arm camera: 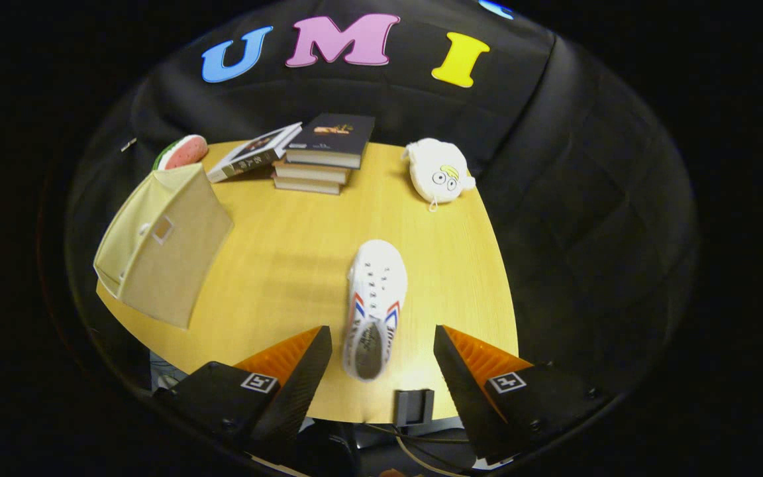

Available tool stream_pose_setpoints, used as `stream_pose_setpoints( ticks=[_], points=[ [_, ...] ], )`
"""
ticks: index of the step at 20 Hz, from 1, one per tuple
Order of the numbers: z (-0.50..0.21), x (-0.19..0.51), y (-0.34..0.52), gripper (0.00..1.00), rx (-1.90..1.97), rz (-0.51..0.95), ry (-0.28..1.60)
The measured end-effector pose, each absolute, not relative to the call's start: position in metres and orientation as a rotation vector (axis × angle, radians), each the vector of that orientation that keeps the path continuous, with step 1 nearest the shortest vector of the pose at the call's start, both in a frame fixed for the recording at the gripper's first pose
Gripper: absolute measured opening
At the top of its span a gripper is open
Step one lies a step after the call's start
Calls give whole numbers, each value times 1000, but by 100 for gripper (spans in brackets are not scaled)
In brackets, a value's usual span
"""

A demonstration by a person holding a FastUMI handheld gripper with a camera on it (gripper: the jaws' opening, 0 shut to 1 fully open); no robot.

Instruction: Open the storage box then place both shoes into the box .Put the left shoe in first, then the right shoe, with the right side of both shoes facing outward in a uniform manner.

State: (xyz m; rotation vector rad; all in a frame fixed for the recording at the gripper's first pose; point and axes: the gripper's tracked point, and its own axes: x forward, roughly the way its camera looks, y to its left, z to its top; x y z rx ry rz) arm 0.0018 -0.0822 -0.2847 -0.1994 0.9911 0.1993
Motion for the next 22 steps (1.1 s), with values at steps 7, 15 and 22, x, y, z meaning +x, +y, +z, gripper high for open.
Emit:
stream_pose_setpoints(
  ticks=[7, 15, 22],
  points=[
    [-385, 9, -96, 99, -146, 270, 1146],
    [-405, 45, -80, 97, -52, 302, 1148],
    [-408, 47, -63, 35, 204, 290, 1205]
  ],
)
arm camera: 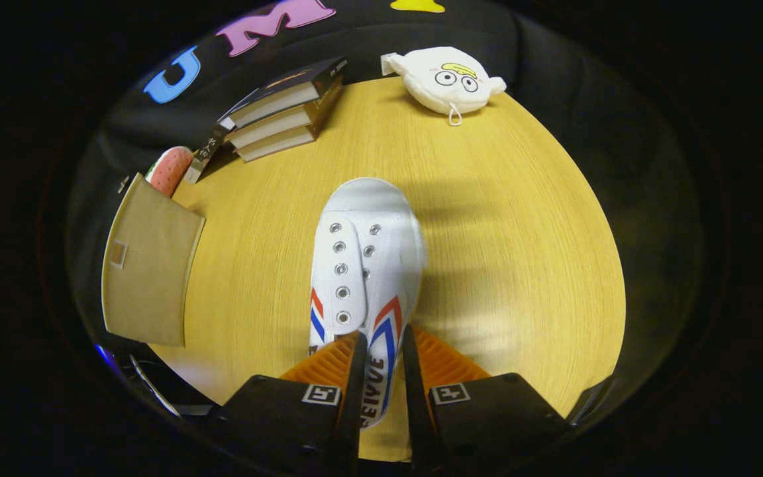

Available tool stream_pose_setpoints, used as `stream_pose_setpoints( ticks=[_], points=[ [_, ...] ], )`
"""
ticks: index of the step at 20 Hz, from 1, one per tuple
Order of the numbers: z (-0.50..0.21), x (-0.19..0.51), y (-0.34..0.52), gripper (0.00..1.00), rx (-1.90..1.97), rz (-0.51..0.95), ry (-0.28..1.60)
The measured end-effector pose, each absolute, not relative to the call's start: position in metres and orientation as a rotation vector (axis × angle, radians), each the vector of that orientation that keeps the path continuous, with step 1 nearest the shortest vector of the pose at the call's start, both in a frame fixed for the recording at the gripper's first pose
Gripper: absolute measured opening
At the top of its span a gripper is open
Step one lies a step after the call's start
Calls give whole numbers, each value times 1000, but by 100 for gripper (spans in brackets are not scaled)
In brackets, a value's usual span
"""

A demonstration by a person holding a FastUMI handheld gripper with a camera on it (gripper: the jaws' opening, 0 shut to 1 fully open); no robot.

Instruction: Open the storage box then place both shoes into the box .Put the left shoe in first, then the right shoe, with the right side of both shoes facing outward in a uniform manner.

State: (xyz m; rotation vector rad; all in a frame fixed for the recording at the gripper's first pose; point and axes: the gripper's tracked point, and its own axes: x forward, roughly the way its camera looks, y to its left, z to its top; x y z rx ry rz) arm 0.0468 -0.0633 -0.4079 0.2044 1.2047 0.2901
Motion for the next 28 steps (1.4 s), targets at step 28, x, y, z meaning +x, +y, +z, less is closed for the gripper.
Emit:
stream_pose_setpoints(
  ticks=[28],
  points=[
    [-114, 6, 186, 5, 588, 413, 978]
  ],
)
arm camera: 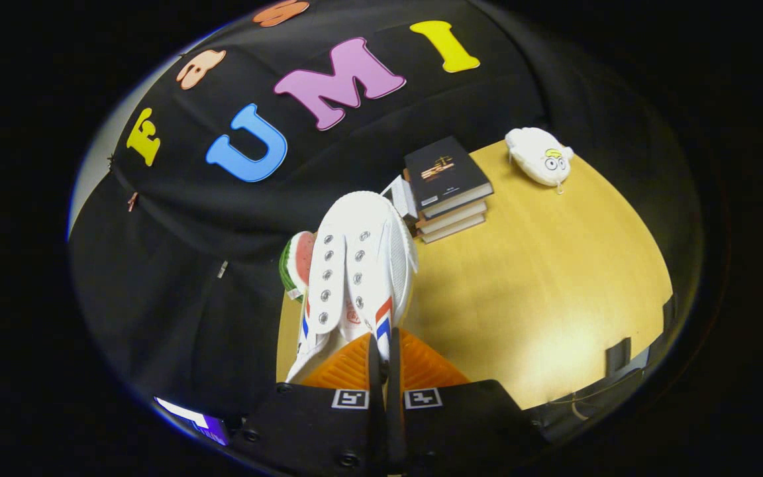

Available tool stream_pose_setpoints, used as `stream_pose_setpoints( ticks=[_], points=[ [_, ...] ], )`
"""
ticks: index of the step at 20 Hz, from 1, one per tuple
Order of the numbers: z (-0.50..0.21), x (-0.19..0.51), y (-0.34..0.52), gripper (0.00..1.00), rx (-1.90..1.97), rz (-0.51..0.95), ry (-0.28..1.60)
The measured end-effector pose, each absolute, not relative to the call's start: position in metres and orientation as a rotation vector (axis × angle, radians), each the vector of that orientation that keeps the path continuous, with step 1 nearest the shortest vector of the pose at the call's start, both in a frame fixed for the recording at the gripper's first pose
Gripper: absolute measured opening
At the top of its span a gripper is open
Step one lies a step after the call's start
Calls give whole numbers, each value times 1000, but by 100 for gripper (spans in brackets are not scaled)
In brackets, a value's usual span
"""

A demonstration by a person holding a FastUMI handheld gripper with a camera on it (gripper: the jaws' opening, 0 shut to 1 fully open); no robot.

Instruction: Open the storage box then place both shoes into the box .Put the left shoe in first, then the right shoe, with the right side of both shoes facing outward in a uniform manner.

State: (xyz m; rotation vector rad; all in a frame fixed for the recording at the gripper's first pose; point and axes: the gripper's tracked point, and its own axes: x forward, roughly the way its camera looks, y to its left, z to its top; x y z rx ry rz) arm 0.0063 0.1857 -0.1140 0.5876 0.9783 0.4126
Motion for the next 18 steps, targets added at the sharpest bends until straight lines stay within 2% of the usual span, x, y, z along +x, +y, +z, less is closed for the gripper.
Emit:
stream_pose_setpoints(
  ticks=[5, 11, 15, 17, 18],
  points=[
    [-147, -11, 260, 5, 553, 434, 1065],
    [-185, -10, 279, 5, 474, 364, 1132],
    [-198, -20, 291, 5, 447, 384, 1184],
    [-181, -26, 312, 25, 526, 434, 1180],
    [-166, -22, 318, 45, 579, 451, 1159]
  ],
)
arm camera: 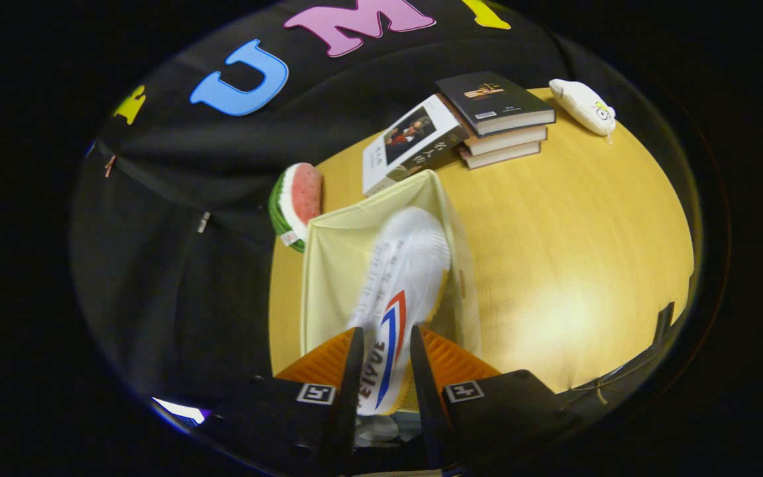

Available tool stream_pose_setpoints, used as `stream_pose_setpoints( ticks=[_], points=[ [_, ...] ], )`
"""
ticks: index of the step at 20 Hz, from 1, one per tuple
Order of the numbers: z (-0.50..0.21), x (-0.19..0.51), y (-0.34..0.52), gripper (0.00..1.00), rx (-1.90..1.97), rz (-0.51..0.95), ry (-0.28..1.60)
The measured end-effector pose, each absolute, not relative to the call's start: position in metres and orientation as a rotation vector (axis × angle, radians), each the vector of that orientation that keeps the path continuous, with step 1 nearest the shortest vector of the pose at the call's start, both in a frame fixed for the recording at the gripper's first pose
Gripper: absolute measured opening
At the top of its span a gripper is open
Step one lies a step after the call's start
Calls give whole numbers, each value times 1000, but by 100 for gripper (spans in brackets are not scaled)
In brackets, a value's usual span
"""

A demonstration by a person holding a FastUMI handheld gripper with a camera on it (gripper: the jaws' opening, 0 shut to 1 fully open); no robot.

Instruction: Open the storage box then place both shoes into the box .Put the left shoe in first, then the right shoe, with the right side of both shoes facing outward in a uniform manner.

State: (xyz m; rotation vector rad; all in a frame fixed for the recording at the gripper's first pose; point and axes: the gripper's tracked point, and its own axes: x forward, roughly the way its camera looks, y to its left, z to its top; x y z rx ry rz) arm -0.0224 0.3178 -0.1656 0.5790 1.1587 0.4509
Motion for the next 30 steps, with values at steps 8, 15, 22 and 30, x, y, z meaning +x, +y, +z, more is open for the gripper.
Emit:
stream_pose_setpoints(
  ticks=[8, 15, 22, 30],
  points=[
    [-83, -2, 269, 99, 462, 468, 877],
    [-7, 15, 172, 99, 251, 340, 523],
    [68, 11, 72, 99, 172, 202, 195],
    [54, 8, -22, 98, 112, 117, 44]
  ],
)
